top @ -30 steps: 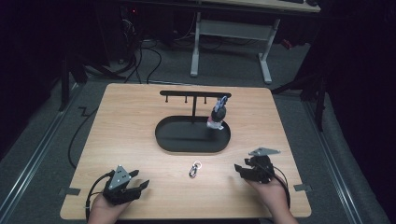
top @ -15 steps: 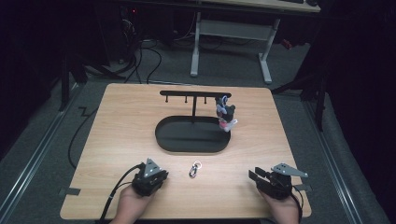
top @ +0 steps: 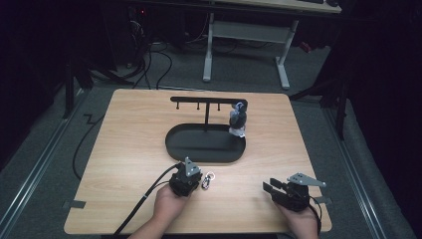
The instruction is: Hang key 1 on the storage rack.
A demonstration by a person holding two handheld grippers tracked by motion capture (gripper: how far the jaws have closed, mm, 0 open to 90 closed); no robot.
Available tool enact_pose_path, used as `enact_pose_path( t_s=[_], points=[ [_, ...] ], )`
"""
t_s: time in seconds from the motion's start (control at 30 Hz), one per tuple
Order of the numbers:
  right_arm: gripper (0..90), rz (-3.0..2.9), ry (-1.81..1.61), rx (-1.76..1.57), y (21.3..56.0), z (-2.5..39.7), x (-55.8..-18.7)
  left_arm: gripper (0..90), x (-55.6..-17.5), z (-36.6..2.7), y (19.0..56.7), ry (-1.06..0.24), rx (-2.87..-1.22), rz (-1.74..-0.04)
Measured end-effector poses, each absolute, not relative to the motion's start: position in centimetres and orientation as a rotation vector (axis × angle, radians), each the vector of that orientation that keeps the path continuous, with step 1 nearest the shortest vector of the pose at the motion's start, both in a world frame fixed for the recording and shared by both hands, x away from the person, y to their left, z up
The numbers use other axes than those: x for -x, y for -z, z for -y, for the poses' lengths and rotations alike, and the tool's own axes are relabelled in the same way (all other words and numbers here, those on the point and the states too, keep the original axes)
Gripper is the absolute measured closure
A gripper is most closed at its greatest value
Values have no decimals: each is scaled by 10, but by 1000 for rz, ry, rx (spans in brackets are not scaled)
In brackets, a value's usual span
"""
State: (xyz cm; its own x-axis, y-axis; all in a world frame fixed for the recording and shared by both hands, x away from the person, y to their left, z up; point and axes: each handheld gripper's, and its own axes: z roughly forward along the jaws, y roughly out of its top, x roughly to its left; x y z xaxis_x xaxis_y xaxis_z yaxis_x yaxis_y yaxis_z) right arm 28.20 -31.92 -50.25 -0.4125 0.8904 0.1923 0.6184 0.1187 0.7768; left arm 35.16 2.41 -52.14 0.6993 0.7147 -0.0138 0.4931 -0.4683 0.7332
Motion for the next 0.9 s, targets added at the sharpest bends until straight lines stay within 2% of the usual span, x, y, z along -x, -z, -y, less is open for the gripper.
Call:
enact_pose_path(
  t_s=[0.23, 0.43, 0.5, 0.6, 0.8, 0.9],
  points=[
    [599, -2094, -1195, -1472, 503, 318, -282, 860, -347, -8, 526, -352, -2189, -884],
    [597, -2103, -1181, -1479, 504, 318, -282, 864, -336, 24, 527, -299, -2202, -807],
    [597, -2106, -1179, -1482, 506, 319, -283, 856, -329, 49, 526, -274, -2221, -734],
    [595, -2104, -1183, -1490, 506, 320, -283, 846, -327, 55, 525, -276, -2219, -712],
    [593, -2126, -1183, -1492, 509, 320, -283, 810, -328, 11, 521, -311, -2191, -758],
    [593, -2137, -1184, -1501, 510, 318, -283, 787, -332, -59, 520, -394, -2166, -869]
  ],
)
